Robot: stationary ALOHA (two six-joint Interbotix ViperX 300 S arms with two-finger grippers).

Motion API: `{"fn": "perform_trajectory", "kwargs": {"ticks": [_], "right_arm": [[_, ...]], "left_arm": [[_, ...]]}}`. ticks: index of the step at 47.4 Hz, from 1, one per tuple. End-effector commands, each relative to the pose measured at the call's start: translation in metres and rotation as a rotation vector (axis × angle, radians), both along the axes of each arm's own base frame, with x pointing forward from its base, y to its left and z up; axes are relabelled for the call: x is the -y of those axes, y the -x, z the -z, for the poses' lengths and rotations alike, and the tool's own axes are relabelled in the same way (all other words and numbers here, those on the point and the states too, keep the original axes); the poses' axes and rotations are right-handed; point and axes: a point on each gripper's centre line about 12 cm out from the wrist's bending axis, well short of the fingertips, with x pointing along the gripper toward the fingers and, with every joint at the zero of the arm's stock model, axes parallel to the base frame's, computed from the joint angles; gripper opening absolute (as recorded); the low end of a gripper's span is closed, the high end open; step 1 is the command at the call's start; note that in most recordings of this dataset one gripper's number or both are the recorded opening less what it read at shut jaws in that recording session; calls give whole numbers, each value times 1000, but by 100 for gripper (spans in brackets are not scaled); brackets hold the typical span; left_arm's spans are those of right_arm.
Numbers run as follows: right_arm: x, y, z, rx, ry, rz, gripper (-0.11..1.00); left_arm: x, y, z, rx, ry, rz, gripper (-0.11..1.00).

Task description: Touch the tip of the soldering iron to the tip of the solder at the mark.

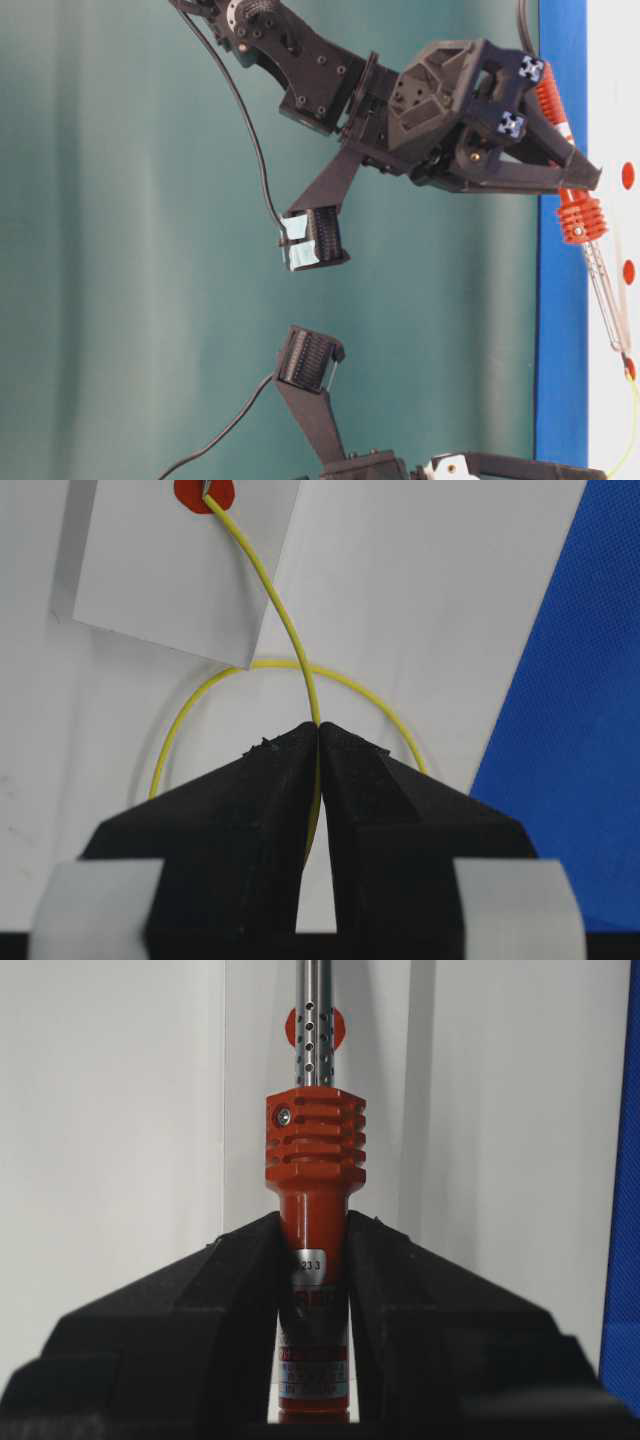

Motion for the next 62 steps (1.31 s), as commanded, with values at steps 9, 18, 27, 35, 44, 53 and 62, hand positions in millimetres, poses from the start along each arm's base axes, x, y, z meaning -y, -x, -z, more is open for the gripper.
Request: {"fn": "perform_trajectory", "kwargs": {"ticks": [9, 18, 27, 35, 44, 53, 62], "right_arm": [[2, -5, -13, 36, 10, -1, 6], [2, -5, -12, 36, 9, -2, 6], [2, -6, -14, 39, 9, 0, 6], [2, -5, -13, 38, 7, 2, 6], [2, -5, -13, 38, 7, 2, 6], [2, -5, -13, 40, 6, 5, 6], [2, -5, -13, 39, 8, 4, 6]], "left_arm": [[0, -6, -11, 37, -3, -1, 1], [0, -6, -11, 34, -2, -1, 1], [0, -6, -11, 34, -3, 1, 1], [0, -5, -13, 38, -4, 2, 1], [2, 0, -26, 71, -10, 10, 1], [9, 15, -49, 111, -11, 19, 1], [17, 44, -75, 205, -16, 28, 1]]}}
